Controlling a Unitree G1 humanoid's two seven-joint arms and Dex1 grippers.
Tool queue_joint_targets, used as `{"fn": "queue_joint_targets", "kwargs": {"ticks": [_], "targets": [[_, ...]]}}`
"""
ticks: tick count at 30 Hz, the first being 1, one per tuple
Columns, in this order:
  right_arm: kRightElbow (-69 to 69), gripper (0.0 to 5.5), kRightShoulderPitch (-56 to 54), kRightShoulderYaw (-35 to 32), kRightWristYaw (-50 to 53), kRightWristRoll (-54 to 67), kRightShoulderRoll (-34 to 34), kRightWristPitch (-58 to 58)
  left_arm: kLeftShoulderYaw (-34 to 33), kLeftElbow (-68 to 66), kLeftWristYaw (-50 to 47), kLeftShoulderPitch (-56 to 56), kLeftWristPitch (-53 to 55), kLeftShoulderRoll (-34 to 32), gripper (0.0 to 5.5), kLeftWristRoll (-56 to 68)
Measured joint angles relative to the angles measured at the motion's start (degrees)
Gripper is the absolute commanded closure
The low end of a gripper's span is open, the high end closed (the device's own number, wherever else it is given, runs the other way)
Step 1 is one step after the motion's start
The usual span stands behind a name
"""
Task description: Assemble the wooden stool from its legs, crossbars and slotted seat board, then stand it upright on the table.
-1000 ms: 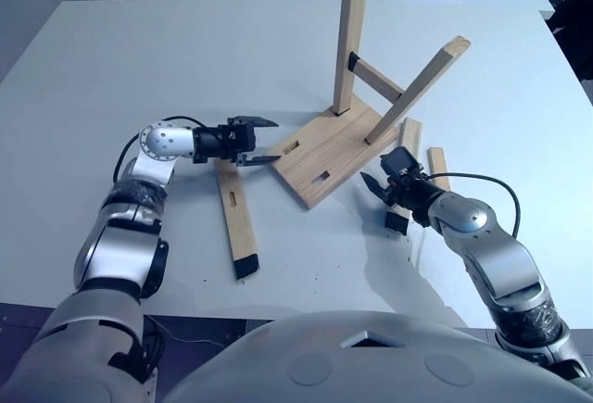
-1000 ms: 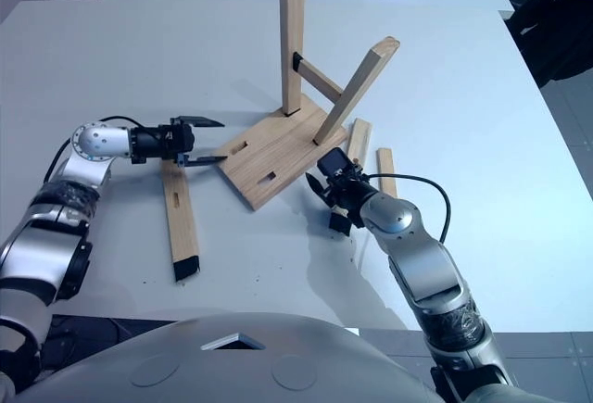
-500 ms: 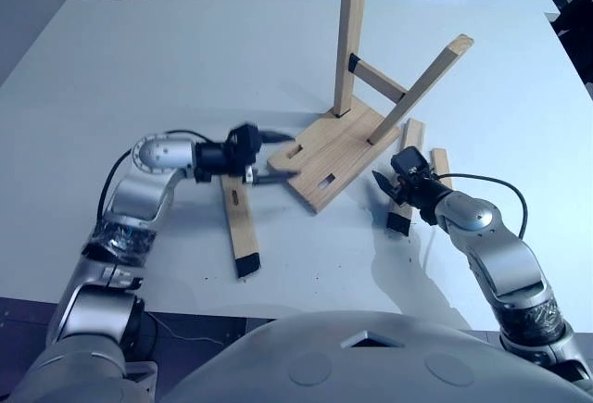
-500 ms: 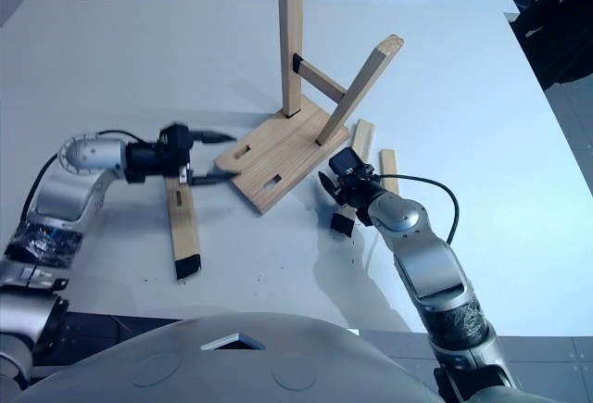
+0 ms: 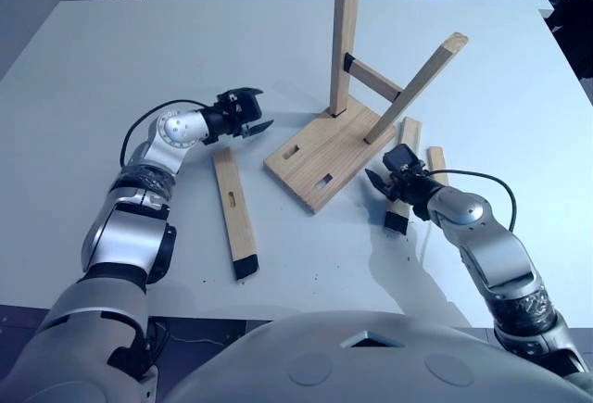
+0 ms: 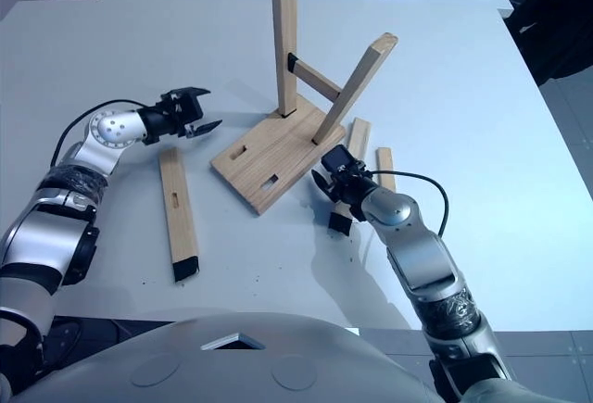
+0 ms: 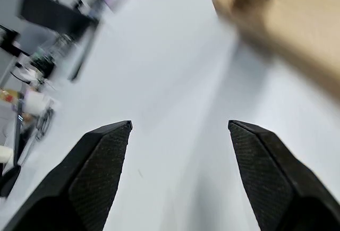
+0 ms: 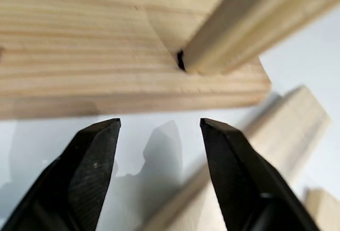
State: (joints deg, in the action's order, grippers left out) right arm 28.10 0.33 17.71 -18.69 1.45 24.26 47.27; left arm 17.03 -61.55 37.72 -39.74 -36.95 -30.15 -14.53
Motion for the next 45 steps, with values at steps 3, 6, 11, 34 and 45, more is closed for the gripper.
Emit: {"fn": "queue_joint_targets", "kwargs": {"ticks": [3,6,11,34,45], "targets": [[-1.1,2.75,-1.4,0.0,0.1,-0.2,-1.1,0.0,1.2,-1.7,0.9,0.6,-5.9,0.4,2.11,-1.2],[-1.8,2.75,-1.7,0.0,0.2,-0.3,-1.5,-0.2,2.0,-0.9,3.3,1.6,-10.2,1.2,2.11,-1.0],[-4.1,2.75,-2.2,-1.2,0.8,-1.7,-1.3,-1.9,2.6,1.6,10.3,2.5,-12.8,1.4,2.11,1.4],[-6.8,2.75,-3.9,-2.2,-5.6,-3.8,3.0,-8.5,4.6,32.5,29.2,15.2,-9.4,-7.5,2.11,14.7],[-14.0,2.75,-3.8,-1.6,-5.2,-8.0,4.4,-15.6,-4.5,38.7,23.8,11.1,9.7,-5.2,2.11,23.2]]}}
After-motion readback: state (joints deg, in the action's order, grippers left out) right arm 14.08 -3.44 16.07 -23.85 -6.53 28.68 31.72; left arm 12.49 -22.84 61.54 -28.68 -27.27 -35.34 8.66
